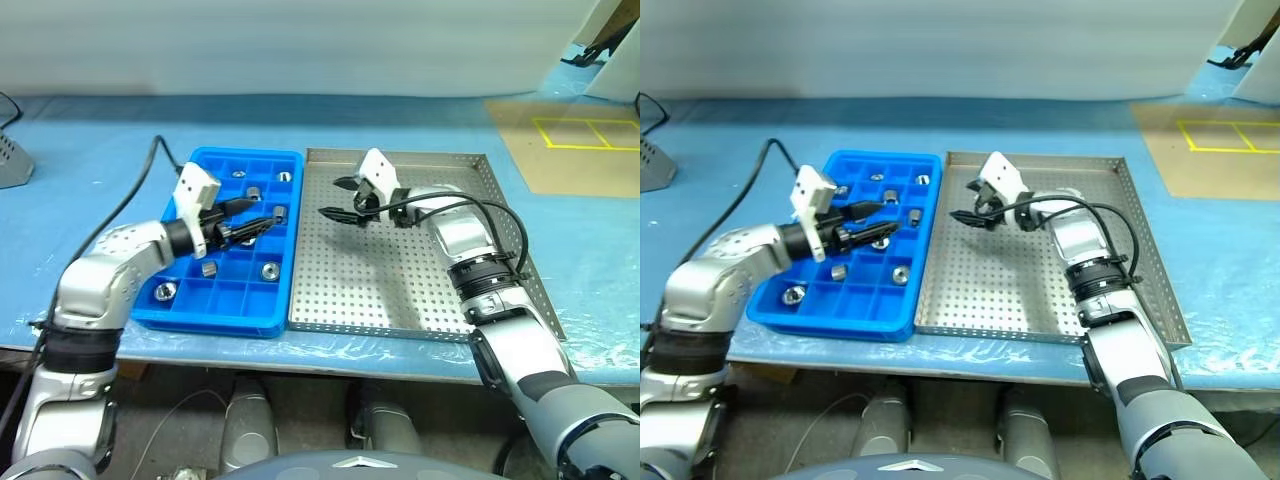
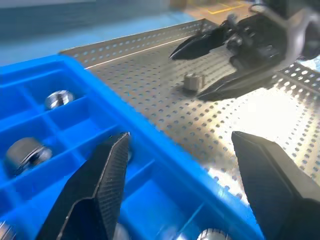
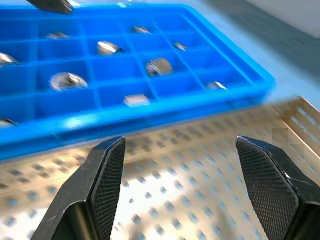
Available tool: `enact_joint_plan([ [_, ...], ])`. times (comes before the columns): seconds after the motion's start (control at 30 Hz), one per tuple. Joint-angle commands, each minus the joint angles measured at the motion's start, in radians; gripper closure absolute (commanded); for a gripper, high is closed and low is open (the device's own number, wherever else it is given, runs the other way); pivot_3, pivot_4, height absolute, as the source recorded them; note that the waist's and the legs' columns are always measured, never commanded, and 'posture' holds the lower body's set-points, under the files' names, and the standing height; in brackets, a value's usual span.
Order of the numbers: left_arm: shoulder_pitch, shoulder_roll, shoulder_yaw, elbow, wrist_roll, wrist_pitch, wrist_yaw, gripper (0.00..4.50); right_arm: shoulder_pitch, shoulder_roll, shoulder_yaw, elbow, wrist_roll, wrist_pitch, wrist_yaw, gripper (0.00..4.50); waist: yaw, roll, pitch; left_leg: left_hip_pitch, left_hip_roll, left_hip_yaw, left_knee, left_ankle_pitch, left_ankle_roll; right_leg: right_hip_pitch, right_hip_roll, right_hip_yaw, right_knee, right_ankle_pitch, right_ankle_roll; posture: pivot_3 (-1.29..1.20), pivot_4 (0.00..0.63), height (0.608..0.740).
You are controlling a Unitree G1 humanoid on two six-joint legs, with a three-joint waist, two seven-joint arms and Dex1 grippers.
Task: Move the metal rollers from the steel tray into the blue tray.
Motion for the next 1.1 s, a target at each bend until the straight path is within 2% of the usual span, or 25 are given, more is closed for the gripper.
enact_joint_plan([
  [0.03,-0.048,-0.015,-0.025,0.028,0.023,-0.044,-0.036,1.06,-0.026,-0.021,-0.035,0.035,-0.009,-0.047,-0.048,0.86,-0.006,0.0,0.0,0.0,0.0,0.0,0.0,0.0,0.0,0.0,0.0,0.0,0.0,0.0,0.0,-0.06,0.15,0.74],
  [0.23,-0.091,-0.061,-0.031,0.063,0.011,-0.034,-0.048,1.06,-0.062,-0.001,-0.077,0.238,-0.024,-0.093,-0.192,0.86,-0.033,0.0,0.0,0.0,0.0,0.0,0.0,0.0,0.0,0.0,0.001,0.001,0.0,0.0,0.0,-0.09,0.15,0.74],
  [0.43,-0.082,-0.071,-0.041,0.038,0.017,-0.028,-0.058,1.06,-0.078,0.049,-0.091,0.374,-0.022,-0.121,-0.232,0.86,-0.052,0.0,0.0,0.0,0.0,0.0,0.001,0.0,0.001,0.0,0.001,0.001,0.001,0.0,-0.001,-0.08,0.15,0.74],
  [0.8,-0.049,-0.068,-0.034,0.008,0.021,-0.022,-0.049,1.06,-0.133,0.082,-0.1,0.579,-0.047,-0.187,-0.305,0.86,-0.05,0.001,0.0,0.001,0.001,0.001,0.003,-0.002,0.003,0.0,0.0,0.0,0.003,0.0,-0.001,-0.05,0.15,0.74],
  [0.9,-0.044,-0.063,-0.028,0.002,0.019,-0.017,-0.045,1.06,-0.131,0.081,-0.105,0.593,-0.045,-0.2,-0.307,1.46,-0.049,0.001,0.0,0.001,0.001,0.0,0.004,-0.002,0.003,0.0,0.0,0.0,0.004,0.001,-0.001,-0.04,0.15,0.74],
  [1.03,-0.04,-0.06,-0.026,-0.003,0.018,-0.013,-0.045,1.06,-0.127,0.084,-0.106,0.597,-0.05,-0.215,-0.309,2.83,-0.049,0.001,0.0,0.001,0.001,0.0,0.007,-0.002,0.004,0.0,0.0,0.0,0.006,0.001,-0.001,-0.05,0.15,0.74],
  [1.1,-0.041,-0.059,-0.026,-0.002,0.019,-0.012,-0.044,1.06,-0.128,0.087,-0.107,0.596,-0.054,-0.219,-0.322,2.9,-0.049,0.001,0.0,0.001,0.001,0.0,0.007,-0.002,0.004,0.0,-0.001,0.0,0.007,0.001,-0.001,-0.05,0.15,0.74],
])
